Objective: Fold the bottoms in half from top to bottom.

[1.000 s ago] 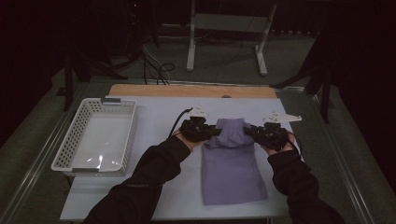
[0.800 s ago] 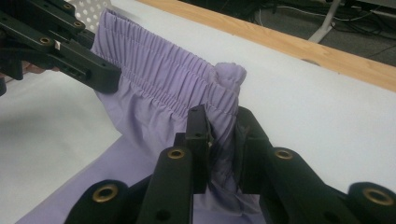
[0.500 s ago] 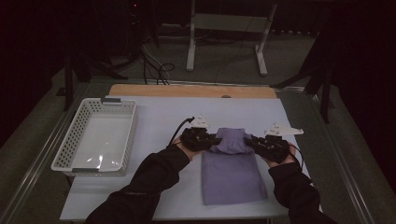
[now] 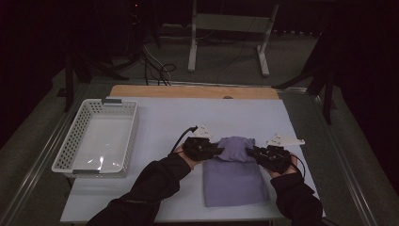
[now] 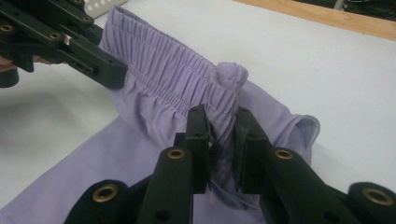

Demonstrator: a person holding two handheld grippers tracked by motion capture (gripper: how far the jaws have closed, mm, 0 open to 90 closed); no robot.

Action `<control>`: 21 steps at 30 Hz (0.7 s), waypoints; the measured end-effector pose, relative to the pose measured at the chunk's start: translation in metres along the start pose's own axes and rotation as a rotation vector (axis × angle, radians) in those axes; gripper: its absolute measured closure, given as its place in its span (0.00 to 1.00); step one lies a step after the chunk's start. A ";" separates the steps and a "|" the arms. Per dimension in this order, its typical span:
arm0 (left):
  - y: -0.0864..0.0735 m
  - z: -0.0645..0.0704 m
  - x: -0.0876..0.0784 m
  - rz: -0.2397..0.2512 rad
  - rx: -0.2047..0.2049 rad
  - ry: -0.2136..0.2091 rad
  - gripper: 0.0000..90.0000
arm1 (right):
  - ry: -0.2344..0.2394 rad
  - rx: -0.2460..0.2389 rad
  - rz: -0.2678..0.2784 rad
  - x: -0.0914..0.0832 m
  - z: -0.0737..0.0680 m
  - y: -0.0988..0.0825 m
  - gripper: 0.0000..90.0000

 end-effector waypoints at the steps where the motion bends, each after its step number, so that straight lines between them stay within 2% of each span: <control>1: -0.001 0.001 0.000 0.002 -0.001 -0.002 0.88 | 0.005 0.002 0.001 -0.002 -0.002 -0.001 0.88; 15: -0.023 0.015 0.001 0.003 -0.001 -0.021 0.88 | 0.027 -0.008 -0.027 -0.010 -0.019 -0.019 0.88; 21: -0.028 0.021 0.003 -0.001 0.018 -0.018 0.88 | 0.026 0.007 -0.036 -0.015 -0.023 -0.026 0.88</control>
Point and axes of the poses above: each handheld gripper's, and its own axes: x roughly forward along the jaws, y roughly out of its top, z roughly to its right, the point moved 9 cm from there along x, roughly forward along the jaws, and after that the axes turned 3 degrees about -y, right-handed, at the moved point
